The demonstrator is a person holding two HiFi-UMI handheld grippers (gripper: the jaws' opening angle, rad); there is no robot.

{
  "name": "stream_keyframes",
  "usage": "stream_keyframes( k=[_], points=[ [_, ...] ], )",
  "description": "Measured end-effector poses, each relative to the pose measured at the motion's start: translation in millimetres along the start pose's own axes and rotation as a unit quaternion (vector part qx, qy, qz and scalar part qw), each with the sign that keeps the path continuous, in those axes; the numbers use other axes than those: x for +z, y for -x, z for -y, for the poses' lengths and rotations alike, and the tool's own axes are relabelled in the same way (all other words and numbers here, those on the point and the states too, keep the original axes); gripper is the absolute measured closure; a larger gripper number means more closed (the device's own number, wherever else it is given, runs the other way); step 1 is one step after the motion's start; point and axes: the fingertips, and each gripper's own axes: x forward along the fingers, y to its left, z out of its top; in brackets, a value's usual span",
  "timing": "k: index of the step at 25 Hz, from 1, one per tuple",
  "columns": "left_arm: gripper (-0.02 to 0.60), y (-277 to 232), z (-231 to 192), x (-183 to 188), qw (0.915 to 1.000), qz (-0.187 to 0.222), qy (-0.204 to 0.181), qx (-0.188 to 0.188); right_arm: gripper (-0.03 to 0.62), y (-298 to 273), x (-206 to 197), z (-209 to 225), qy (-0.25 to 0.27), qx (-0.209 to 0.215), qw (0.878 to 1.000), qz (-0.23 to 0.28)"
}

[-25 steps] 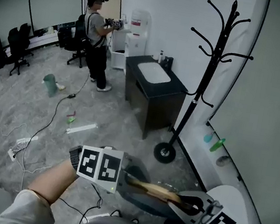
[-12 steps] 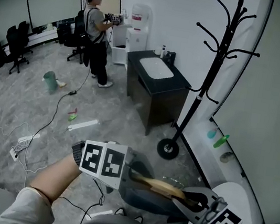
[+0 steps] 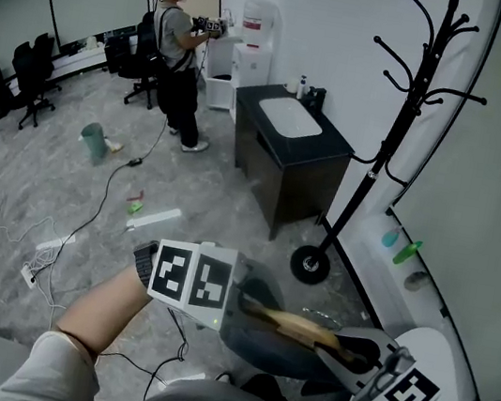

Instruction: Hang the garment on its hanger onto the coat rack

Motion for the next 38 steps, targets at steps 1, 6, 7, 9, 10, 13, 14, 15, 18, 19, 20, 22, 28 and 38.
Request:
stream_keyframes(
  k=[1,6,7,9,10,13,14,15,18,19,20,22,28,38],
  points=[
    [0.525,3.3,-3.8,-2.3,1.0,0.0,0.0,0.001,0.53,-3.9,1.3,3.5,0.001,0.0,1.0,0.0],
    [0.525,15.5,-34.0,-10.5,1.0,-0.004,-0.001,0.001,0.53,-18.9,7.8,33.2,-0.001,-0.001,1.0,0.005],
    [0.525,16.9,-41.3,-11.9,1.0,-0.005,-0.002,0.002,0.53,-21.3,8.1,40.5,-0.001,0.0,1.0,0.006],
    [0.525,19.2,-60.9,-14.6,1.0,-0.005,-0.002,0.003,0.53,-25.7,8.2,59.9,0.0,0.0,1.0,0.009],
    [0.525,20.2,-74.3,-15.7,1.0,-0.005,-0.001,0.003,0.53,-28.0,7.9,73.2,0.0,0.0,1.0,0.009],
    [0.525,22.8,-114.9,-20.7,1.0,-0.005,0.002,0.003,0.53,-35.7,6.1,113.3,-0.002,-0.001,1.0,0.011],
    [0.525,23.5,-124.2,-22.9,1.0,-0.006,0.002,0.003,0.53,-38.5,5.8,122.5,-0.001,-0.001,1.0,0.012],
    [0.525,24.5,-133.4,-24.9,1.0,-0.007,0.002,0.003,0.53,-41.3,5.7,131.4,0.002,0.0,1.0,0.013],
    [0.525,29.5,-171.1,-29.1,0.9999,-0.01,0.001,0.001,0.53,-49.6,7.2,168.9,0.003,0.0,1.0,0.015],
    [0.525,31.7,-186.7,-29.8,0.9999,-0.012,0.0,0.0,0.53,-52.1,8.2,184.4,0.002,-0.001,1.0,0.016],
    [0.525,33.9,-202.5,-30.1,0.9999,-0.012,-0.001,-0.001,0.53,-54.3,9.5,200.1,0.002,-0.002,1.0,0.017],
    [0.525,38.4,-233.0,-29.1,0.9999,-0.012,-0.006,-0.004,0.53,-57.5,12.5,230.2,0.004,-0.005,1.0,0.016],
    [0.525,50.7,-312.5,-22.2,0.9995,-0.012,-0.028,-0.005,0.53,-62.4,23.6,308.7,0.013,-0.02,0.999,0.021],
    [0.525,73.5,-427.1,-14.4,0.9974,-0.023,-0.068,-0.008,0.53,-72.2,41.6,419.7,0.0,-0.071,0.997,0.026]
  ],
)
